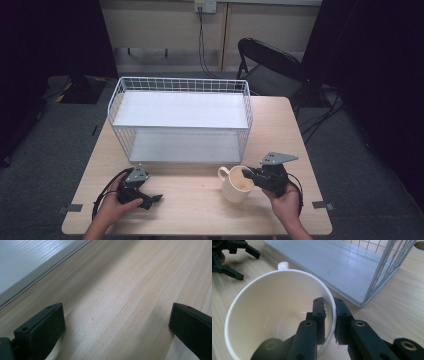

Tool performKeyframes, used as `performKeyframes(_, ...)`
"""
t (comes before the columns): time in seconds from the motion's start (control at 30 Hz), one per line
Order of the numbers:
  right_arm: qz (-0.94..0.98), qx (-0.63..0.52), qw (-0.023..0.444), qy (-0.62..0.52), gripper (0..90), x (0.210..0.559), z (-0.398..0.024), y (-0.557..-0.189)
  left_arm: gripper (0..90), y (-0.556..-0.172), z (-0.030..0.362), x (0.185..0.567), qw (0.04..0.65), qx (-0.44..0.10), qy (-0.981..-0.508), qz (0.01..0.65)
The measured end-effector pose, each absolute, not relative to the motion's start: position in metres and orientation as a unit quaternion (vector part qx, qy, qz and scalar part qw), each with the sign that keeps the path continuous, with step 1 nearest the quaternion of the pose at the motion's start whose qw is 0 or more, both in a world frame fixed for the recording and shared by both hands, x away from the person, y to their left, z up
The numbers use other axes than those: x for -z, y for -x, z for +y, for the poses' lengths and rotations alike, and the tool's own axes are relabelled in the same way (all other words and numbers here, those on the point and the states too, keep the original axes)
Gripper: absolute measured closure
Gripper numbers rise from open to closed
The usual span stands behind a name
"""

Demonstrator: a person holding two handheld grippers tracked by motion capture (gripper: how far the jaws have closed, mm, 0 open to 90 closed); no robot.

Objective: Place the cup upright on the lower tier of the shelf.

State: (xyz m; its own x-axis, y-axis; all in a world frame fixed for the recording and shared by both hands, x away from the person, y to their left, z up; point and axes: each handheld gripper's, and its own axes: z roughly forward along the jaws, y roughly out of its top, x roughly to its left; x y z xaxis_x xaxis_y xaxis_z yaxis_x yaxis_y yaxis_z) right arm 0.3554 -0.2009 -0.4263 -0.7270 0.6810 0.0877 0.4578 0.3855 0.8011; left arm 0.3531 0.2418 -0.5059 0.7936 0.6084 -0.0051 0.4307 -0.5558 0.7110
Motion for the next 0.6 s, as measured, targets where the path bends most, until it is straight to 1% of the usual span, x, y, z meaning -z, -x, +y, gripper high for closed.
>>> performKeyframes(0.6,0.823,-0.423,0.129,-0.356,81.7,0.421,-0.185,-0.366,0.0,-0.353,0.242,0.506,0.365,-0.122,-0.874,0.297)
